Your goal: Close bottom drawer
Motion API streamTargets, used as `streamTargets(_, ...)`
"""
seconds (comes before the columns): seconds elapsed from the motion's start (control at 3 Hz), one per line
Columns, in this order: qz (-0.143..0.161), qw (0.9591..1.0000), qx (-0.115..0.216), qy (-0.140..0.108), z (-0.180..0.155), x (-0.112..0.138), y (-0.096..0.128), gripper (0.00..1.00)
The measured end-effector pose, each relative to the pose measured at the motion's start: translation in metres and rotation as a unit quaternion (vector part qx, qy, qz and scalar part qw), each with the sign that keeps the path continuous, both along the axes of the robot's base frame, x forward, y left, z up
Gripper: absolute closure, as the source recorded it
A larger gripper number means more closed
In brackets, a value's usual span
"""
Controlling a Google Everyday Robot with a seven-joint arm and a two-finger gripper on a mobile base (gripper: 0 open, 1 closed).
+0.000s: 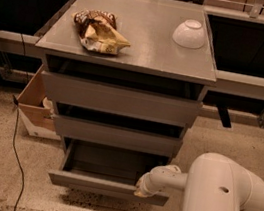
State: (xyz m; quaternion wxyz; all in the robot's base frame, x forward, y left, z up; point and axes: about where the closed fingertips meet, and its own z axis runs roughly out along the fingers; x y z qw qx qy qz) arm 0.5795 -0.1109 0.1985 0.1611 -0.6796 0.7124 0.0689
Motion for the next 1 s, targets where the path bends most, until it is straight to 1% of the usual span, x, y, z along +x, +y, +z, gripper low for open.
streamTargets(0.33,0.000,1.0000,0.000,-0.002,0.000,0.002,0.000,0.42)
streamTargets(0.67,-0.010,0.9992,0.011,-0.038,0.037,0.019,-0.006,0.17)
streamTargets(1.0,-0.015,0.9984,0.010,-0.054,0.060,0.015,-0.016,0.01)
